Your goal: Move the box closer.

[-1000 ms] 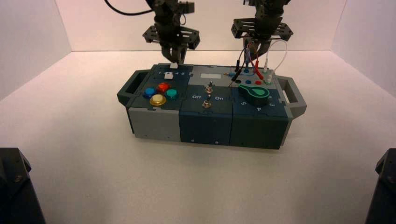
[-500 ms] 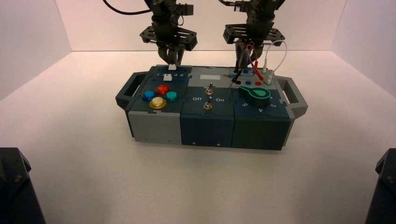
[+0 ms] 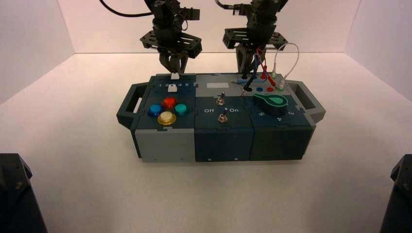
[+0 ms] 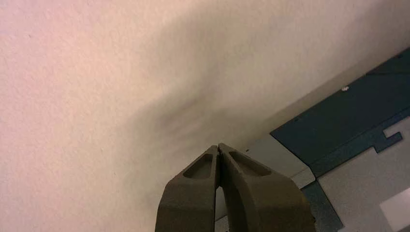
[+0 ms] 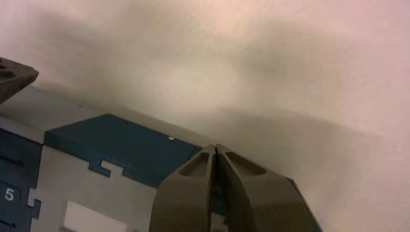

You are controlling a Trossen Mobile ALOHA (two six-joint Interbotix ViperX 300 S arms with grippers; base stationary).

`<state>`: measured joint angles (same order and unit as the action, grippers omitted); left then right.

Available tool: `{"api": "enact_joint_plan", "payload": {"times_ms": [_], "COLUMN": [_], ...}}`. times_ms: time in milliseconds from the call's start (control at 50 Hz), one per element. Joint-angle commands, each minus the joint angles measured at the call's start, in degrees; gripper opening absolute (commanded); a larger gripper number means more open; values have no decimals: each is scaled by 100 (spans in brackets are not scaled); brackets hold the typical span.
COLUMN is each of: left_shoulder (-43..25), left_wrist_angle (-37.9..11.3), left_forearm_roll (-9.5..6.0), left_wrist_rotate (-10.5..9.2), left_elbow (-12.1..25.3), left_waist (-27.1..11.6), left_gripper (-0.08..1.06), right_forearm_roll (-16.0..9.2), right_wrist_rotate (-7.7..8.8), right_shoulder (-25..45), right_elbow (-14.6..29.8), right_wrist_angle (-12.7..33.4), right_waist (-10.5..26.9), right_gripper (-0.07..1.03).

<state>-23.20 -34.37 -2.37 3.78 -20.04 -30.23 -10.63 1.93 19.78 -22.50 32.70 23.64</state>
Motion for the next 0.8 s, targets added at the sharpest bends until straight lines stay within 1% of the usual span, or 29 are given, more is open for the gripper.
{"api": "enact_joint_plan", "payload": {"times_ms": [20, 260, 340, 440, 640, 800], "left_shoulder": [132, 211, 220, 281, 369, 483], "left_wrist_angle": [-105, -88, -88, -88, -88, -88], "left_forearm_roll": [-26, -18, -26, -18, -26, -26], "left_wrist_rotate": [35, 35, 35, 35, 26, 26], "left_elbow": [-202, -325, -334, -413, -510, -633], "left_waist": [-220, -246, -255, -325, -352, -369], "left_gripper": [-3, -3, -3, -3, -3, -3], "right_forearm_roll": [-35, -35, -26, -35, -35, -26], "right_wrist_rotate": [9, 0, 0, 0, -9, -35], "right_shoulder": [-246, -527, -562, -738, -844, -949], "right_elbow": [-79, -378, -404, -563, -765, -1046], "right_wrist_angle": [26, -26, -26, -26, -35, -141], "right_waist": [79, 79, 88, 79, 79, 79], "right_gripper": [-2, -2, -2, -2, -2, -2]}}
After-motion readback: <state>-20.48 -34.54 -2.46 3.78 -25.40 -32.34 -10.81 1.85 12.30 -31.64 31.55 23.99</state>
